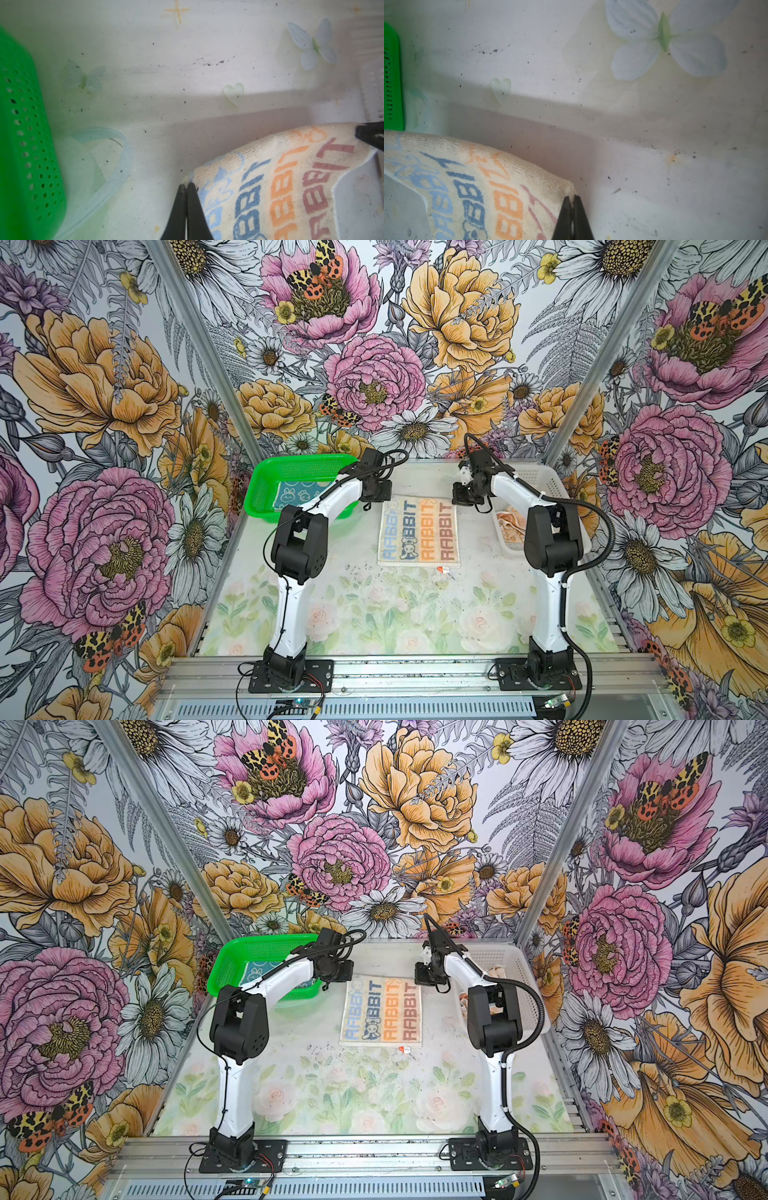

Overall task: Fold and stack the towels
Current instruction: 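Fold the pinched far edge toward the robot over the towel with both grippers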

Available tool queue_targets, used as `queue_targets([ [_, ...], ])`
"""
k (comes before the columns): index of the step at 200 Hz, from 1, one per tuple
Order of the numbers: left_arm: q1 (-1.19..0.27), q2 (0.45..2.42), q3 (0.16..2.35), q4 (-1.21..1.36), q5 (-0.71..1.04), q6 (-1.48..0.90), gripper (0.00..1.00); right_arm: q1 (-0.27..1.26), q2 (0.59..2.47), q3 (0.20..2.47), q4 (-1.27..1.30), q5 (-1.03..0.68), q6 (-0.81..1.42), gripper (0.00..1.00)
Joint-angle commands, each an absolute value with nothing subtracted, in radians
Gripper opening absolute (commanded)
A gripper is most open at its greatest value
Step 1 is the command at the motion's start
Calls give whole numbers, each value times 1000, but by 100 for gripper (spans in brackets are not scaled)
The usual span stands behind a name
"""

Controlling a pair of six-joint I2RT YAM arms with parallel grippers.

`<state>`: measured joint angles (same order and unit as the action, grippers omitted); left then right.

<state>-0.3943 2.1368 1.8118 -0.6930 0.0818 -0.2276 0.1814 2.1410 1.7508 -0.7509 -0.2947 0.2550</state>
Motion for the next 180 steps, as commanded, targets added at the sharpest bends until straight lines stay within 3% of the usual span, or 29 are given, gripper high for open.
queue_targets([
  [1, -395, 2075, 1765, -689, 67, -209, 0, 173, 2058, 1711, -750, -322, 273, 0],
  [101, -444, 1874, 1462, -622, 19, -253, 0, 226, 1843, 1408, -743, -300, 281, 0],
  [180, -476, 1729, 1197, -528, 37, -333, 0, 248, 1779, 1195, -663, -291, 322, 0],
])
